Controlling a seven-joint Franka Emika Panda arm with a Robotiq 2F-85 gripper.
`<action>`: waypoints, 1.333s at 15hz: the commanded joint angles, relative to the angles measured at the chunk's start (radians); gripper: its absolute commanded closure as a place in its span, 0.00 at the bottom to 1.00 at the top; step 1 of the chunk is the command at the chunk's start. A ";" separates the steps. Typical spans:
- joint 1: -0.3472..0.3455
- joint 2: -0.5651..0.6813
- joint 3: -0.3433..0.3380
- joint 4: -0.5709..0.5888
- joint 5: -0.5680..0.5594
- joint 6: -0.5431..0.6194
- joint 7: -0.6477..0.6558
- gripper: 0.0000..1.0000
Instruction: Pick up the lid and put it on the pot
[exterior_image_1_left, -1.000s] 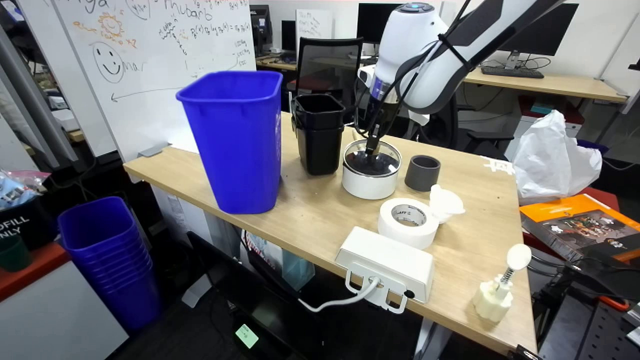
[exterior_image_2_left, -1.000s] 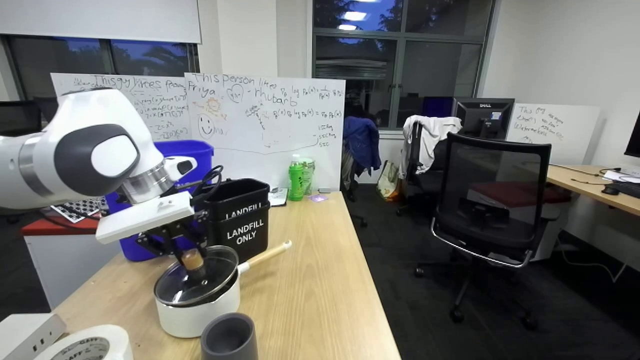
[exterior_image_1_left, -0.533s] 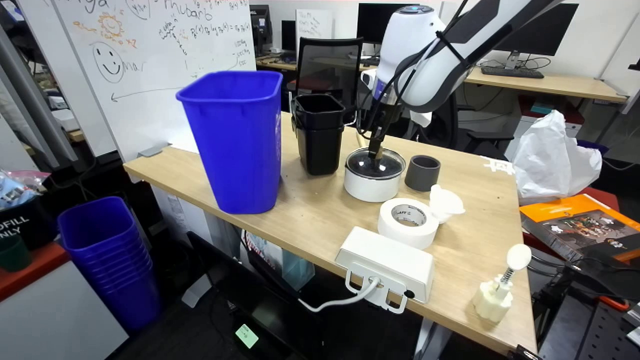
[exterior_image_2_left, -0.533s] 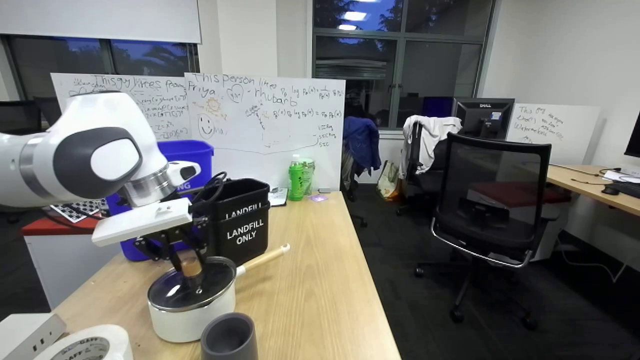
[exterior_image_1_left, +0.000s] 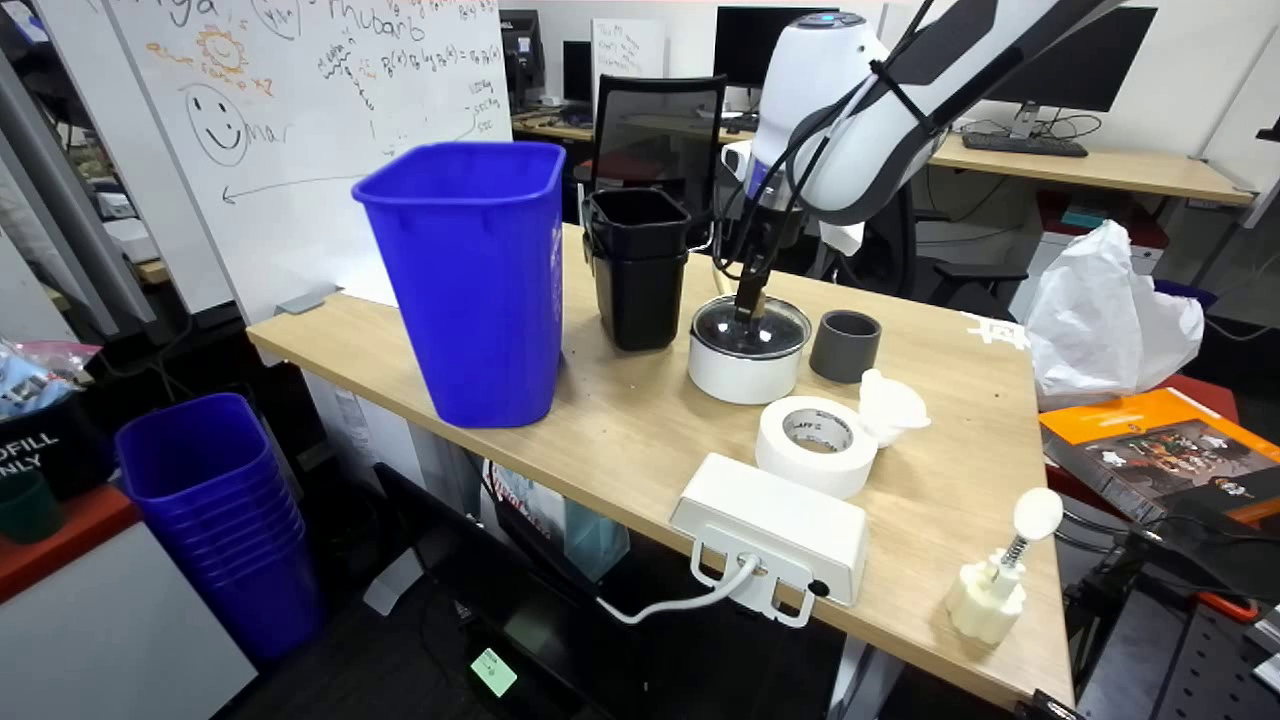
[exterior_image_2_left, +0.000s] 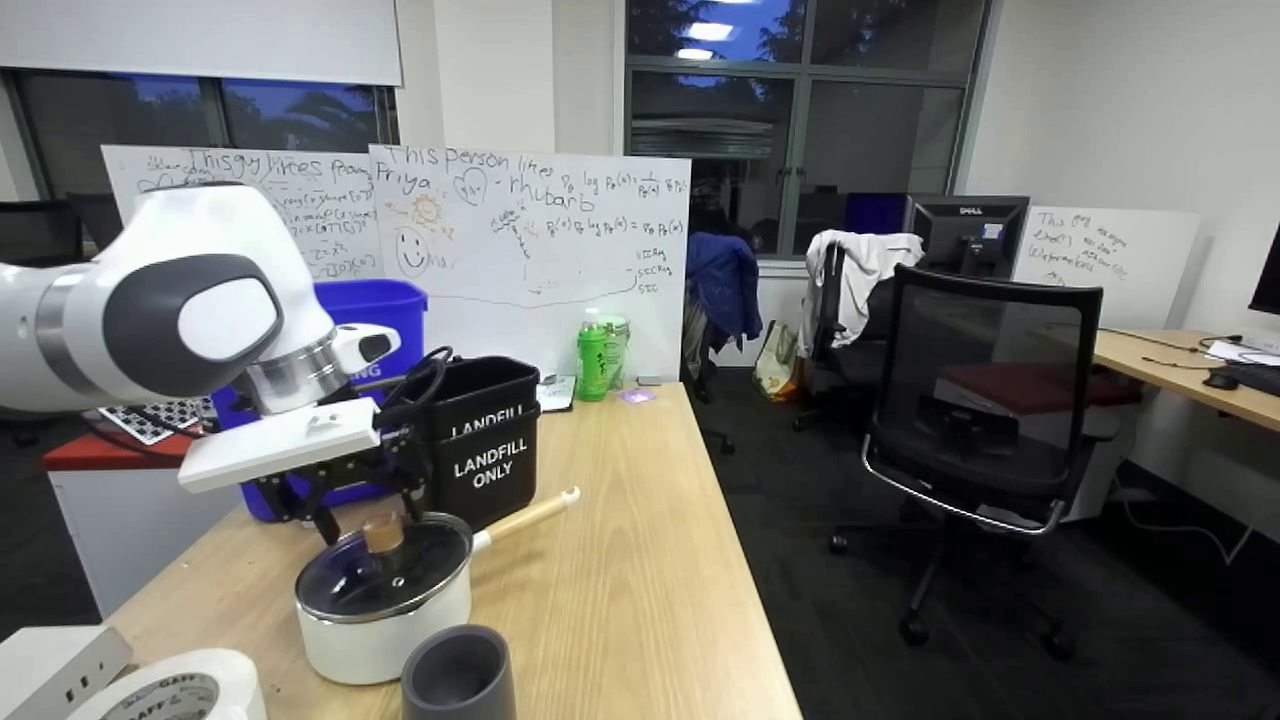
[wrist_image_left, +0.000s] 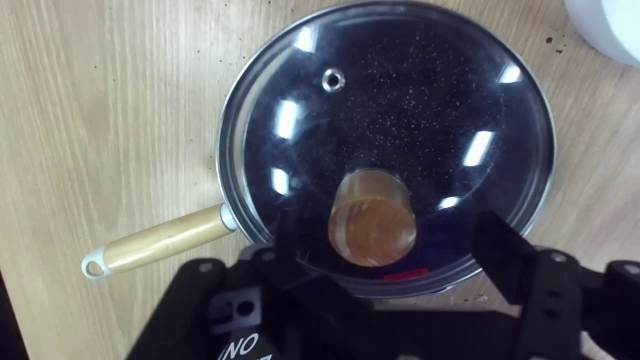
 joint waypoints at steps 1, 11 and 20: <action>-0.003 -0.003 0.002 -0.005 -0.017 0.000 0.000 0.31; -0.001 0.001 -0.004 -0.007 -0.042 0.004 -0.002 0.82; 0.000 -0.010 0.004 -0.005 -0.140 0.009 -0.115 0.04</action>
